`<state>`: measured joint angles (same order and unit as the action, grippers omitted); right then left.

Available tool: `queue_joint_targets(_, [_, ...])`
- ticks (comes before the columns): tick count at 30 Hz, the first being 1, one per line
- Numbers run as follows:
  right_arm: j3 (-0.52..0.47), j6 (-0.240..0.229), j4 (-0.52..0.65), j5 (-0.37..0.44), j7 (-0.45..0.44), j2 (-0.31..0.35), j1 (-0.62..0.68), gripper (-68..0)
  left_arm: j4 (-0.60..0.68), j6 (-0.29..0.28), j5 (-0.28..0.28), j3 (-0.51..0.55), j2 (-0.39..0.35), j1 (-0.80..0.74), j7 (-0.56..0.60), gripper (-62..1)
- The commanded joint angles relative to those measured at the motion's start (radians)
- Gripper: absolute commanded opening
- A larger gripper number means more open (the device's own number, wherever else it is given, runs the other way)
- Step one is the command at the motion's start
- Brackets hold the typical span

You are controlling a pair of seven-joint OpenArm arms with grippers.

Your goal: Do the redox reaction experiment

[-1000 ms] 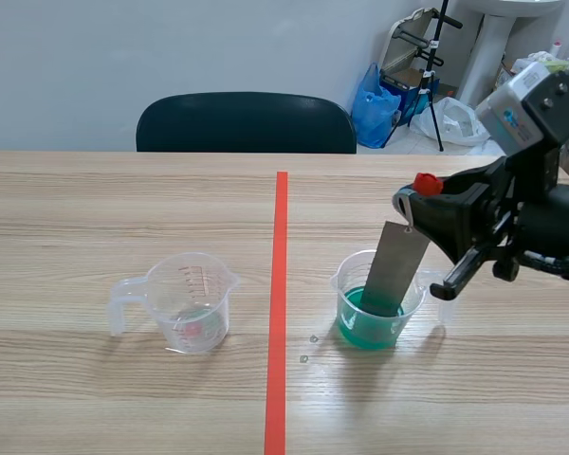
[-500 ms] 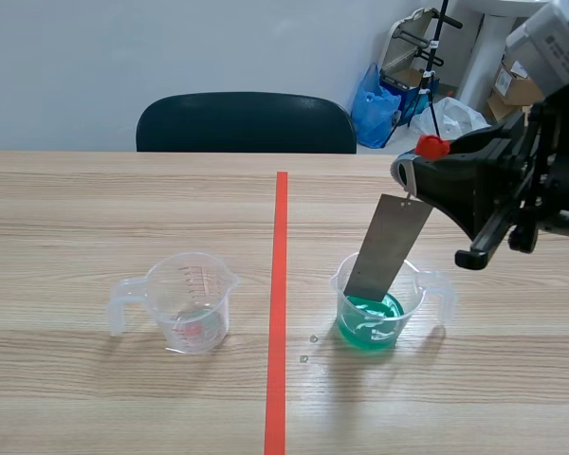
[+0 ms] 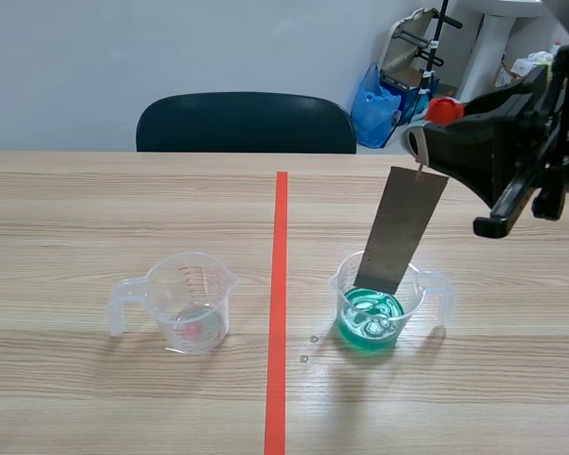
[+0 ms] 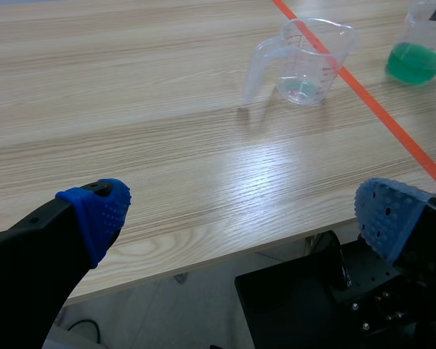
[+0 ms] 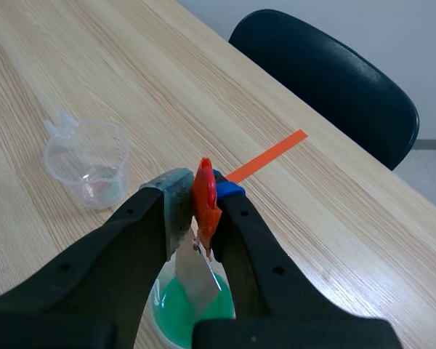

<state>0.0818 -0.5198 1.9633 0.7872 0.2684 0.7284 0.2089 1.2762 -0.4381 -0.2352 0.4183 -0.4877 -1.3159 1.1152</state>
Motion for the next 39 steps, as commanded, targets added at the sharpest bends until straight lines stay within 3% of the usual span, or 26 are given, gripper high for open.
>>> queue_joint_targets(1, [-0.019, 0.004, 0.029, 0.011, 0.001, 0.014, -0.015, -65.5, 0.013, -0.002, -0.008, -0.002, 0.002, -0.001, 0.018, 1.4])
queue_joint_targets(11, [-0.06, 0.008, 0.106, 0.037, 0.093, 0.014, -0.015, -65.5, 0.013, -0.002, -0.008, -0.002, 0.002, -0.001, 0.018, 1.4])
queue_joint_targets(39, [-0.084, 0.02, 0.142, 0.037, 0.13, 0.014, -0.015, -65.5, 0.013, -0.002, -0.008, -0.002, 0.002, -0.001, 0.018, 1.4])
